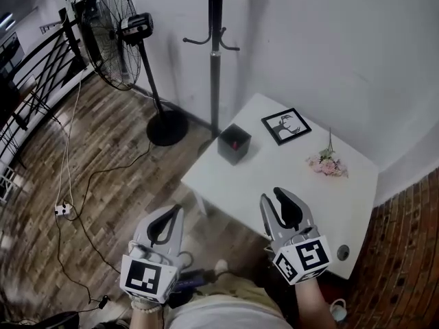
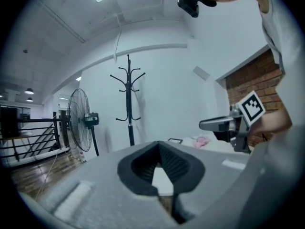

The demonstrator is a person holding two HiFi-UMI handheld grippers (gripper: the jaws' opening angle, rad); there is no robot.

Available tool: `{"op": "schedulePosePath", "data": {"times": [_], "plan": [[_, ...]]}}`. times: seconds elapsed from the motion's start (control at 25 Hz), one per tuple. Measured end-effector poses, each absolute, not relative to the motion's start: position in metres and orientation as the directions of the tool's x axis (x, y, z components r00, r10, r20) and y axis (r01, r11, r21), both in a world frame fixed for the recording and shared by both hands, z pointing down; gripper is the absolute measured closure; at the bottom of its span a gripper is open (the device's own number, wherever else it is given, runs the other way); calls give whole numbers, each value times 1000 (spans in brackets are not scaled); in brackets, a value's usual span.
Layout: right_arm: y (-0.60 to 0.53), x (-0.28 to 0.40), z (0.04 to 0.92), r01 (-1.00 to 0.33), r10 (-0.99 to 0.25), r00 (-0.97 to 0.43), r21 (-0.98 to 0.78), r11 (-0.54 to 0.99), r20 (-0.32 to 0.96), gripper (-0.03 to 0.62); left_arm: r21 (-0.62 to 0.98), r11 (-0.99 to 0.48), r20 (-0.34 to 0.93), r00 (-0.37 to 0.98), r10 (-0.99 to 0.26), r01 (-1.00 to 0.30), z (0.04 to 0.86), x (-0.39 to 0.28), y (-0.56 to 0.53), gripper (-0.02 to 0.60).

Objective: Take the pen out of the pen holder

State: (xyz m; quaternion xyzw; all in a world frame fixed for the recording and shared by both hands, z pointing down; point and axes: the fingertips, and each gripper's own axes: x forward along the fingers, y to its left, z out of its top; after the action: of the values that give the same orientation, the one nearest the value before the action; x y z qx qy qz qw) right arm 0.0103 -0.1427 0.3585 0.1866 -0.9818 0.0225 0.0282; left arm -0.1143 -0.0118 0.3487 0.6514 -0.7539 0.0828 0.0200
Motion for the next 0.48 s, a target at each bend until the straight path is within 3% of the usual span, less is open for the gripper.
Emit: {"op": "schedulePosePath", "data": {"times": [0.48], "plan": [[-161,14,355,-351,-349,-935,-29,936,59,487,-105,129,127,-142,-982,-986,341,-106,-37,586]]}}
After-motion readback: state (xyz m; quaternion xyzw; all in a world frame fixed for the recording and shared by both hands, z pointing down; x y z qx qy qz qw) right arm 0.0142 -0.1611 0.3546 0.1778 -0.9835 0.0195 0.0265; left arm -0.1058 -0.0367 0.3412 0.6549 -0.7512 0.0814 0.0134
